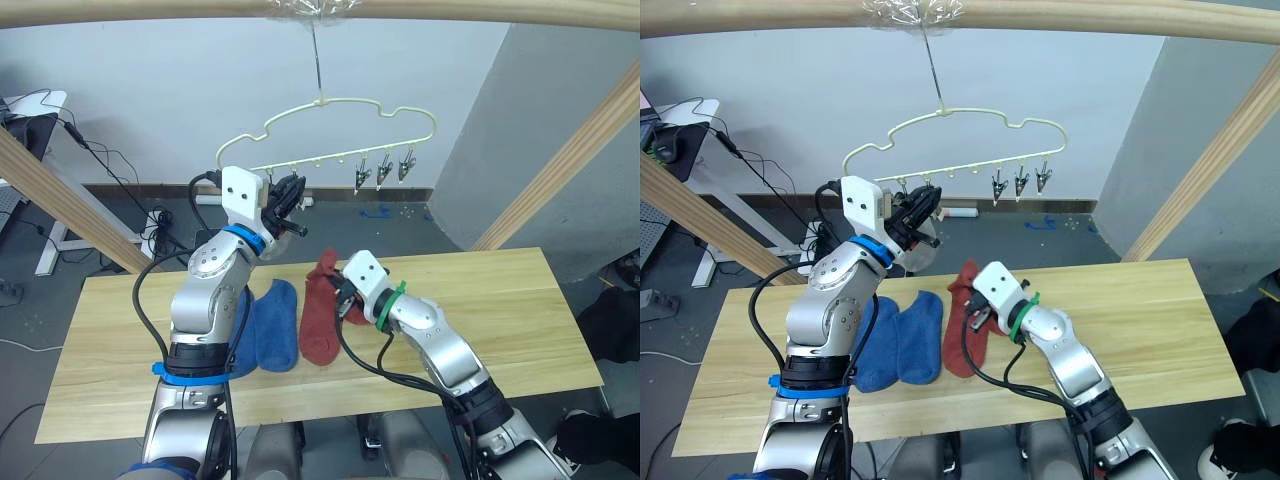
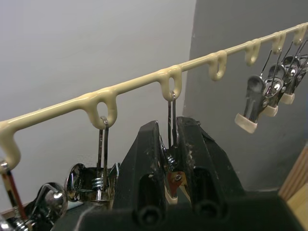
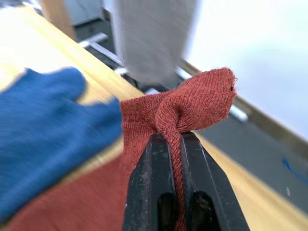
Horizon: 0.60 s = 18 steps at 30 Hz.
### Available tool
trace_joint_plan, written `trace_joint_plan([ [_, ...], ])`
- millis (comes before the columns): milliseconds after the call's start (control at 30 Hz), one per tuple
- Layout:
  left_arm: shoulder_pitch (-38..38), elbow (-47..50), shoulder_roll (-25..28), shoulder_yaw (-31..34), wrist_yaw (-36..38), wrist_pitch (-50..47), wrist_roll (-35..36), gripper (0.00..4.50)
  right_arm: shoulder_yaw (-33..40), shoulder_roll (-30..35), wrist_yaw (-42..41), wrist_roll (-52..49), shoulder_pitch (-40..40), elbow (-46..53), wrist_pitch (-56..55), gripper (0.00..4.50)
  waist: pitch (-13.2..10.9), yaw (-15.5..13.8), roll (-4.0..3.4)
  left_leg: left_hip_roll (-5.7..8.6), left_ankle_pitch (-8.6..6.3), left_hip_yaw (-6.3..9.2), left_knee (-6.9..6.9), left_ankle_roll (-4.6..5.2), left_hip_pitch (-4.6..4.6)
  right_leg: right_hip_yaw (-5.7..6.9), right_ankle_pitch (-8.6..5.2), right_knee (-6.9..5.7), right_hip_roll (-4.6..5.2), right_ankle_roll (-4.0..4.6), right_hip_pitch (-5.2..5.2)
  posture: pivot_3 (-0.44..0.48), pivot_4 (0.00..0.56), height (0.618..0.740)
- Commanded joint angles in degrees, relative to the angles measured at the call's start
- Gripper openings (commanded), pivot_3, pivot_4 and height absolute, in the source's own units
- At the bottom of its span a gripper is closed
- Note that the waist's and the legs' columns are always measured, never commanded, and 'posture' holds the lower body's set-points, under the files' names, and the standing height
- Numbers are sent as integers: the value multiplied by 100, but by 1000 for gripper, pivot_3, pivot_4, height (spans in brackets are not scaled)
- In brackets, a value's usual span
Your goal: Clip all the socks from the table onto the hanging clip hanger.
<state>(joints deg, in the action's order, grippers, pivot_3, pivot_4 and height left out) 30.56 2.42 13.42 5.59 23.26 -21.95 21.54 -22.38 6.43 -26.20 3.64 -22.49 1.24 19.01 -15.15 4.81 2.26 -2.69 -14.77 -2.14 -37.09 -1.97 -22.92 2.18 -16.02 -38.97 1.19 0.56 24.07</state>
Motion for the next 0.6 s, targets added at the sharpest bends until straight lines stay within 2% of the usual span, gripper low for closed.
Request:
trace_joint_plan([
  [33, 97, 294, 53, 78, 85, -179, 230, 217, -30, -280, -39, -51, -417, -153, -228, 0, 0, 3, 0, 0, 0, 0, -1, -1, 0, 0, 0, 0, 0, 0, 0, -168, 278, 740],
  [333, 165, 381, 177, 181, 171, -616, 606, 217, 223, -637, 137, -96, -945, -1020, -1000, 0, 0, -4, 0, 2, 0, -1, 0, -1, -4, 0, 1, 6, 5, 1, 0, -168, 269, 740],
  [600, 138, 416, 189, 173, 179, -703, 655, 217, 428, -756, 274, -96, -1118, -1315, -1305, 0, 0, 0, 0, 0, 1, -1, -1, -2, -1, 0, 1, 0, 5, 2, 0, -171, 265, 740],
])
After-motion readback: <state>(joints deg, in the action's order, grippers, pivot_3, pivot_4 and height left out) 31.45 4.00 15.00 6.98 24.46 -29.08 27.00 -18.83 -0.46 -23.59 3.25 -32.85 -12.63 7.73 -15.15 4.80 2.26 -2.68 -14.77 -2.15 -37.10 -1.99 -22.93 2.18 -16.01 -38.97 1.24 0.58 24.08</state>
